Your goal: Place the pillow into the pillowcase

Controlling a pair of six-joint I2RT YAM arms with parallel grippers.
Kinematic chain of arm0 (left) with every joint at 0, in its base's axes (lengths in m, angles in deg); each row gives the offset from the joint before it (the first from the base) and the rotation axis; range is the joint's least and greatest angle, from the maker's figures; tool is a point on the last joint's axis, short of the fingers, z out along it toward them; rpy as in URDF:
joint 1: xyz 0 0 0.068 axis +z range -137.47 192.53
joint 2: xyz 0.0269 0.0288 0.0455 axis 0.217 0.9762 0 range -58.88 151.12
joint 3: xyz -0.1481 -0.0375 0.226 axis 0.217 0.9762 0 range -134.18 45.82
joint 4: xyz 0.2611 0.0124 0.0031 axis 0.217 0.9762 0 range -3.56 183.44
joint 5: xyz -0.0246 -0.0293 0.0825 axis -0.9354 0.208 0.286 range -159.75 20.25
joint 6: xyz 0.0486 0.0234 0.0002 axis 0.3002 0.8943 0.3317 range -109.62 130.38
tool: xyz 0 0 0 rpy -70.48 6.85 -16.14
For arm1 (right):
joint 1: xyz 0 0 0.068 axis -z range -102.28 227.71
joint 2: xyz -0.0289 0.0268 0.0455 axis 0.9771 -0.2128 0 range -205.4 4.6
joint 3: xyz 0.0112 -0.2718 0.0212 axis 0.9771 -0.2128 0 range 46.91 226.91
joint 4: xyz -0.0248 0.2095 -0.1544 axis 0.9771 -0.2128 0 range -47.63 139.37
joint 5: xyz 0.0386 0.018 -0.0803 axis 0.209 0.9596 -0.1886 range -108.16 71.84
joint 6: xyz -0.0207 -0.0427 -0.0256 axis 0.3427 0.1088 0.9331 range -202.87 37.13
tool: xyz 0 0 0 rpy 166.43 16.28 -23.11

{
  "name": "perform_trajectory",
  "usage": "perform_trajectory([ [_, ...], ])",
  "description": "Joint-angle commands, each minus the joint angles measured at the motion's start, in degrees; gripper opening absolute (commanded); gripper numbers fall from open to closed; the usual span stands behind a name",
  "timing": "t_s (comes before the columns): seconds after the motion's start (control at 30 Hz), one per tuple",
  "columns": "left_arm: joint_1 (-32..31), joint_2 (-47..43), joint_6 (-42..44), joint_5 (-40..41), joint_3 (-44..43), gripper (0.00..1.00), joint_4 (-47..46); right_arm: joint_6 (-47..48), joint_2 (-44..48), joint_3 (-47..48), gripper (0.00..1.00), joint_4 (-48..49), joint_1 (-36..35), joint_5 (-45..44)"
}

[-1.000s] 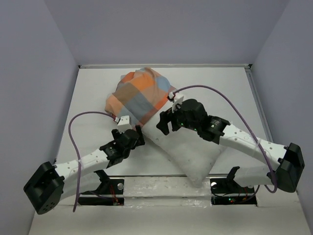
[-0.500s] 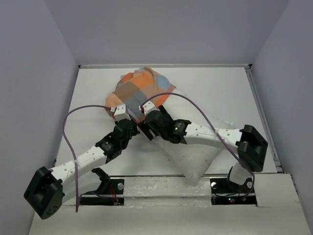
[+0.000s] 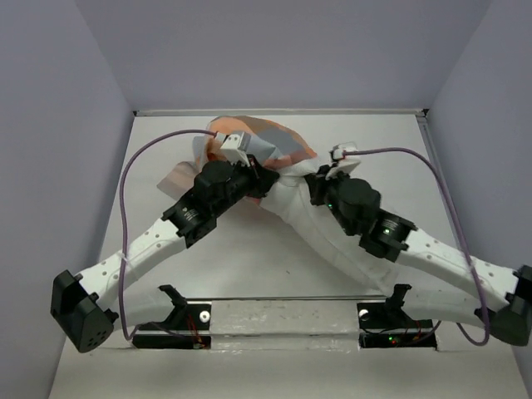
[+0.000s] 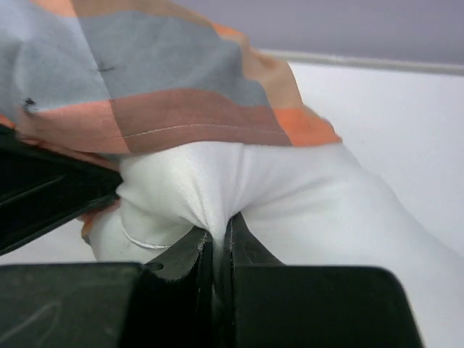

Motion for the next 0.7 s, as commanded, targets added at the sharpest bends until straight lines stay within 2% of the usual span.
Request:
perform_trajectory([
  [0.0,-2.2,5.3,4.1,-10.3,-13.3,0.0,-0.2,-1.4,10.3,-1.1,0.0,20.6,-1.7,1.8],
  [0.07,-4.9,8.0,6.3,-9.7,-23.5,0.0,3.6,-2.5,5.6,0.6,0.0,18.2,-1.7,2.6],
  [0.13,-9.2,7.6,6.8,-10.0,-27.7,0.0,6.9,-5.2,-4.7,2.9,0.0,18.2,-2.3,1.9],
  [0.2,-12.5,5.4,5.1,-11.1,-26.5,0.0,5.9,-6.9,-12.2,4.7,0.0,18.2,-2.3,0.4],
  [0.3,-14.1,-0.2,0.9,-11.5,-18.3,0.0,3.6,-11.9,-14.9,4.9,0.0,18.5,1.3,3.3],
  [0.37,-14.3,-3.8,-0.9,-11.5,-13.8,0.0,2.2,-15.5,-13.8,3.5,0.0,19.8,6.2,4.8],
  [0.4,-14.5,-5.3,-2.6,-10.2,-8.8,0.0,1.1,-15.9,-12.6,2.9,0.0,20.3,8.0,3.8],
  [0.5,-14.3,-10.0,-4.6,-6.4,-1.9,0.0,1.4,-13.3,-6.1,1.3,0.0,20.8,8.6,0.8],
  [0.57,-14.2,-11.6,-4.6,-4.1,0.1,0.0,2.7,-11.8,-0.7,-0.3,0.0,21.3,8.6,-0.6],
  [0.67,-14.0,-11.4,-3.1,1.7,0.1,0.0,6.1,-12.6,7.0,-4.1,0.0,23.1,8.6,3.0],
])
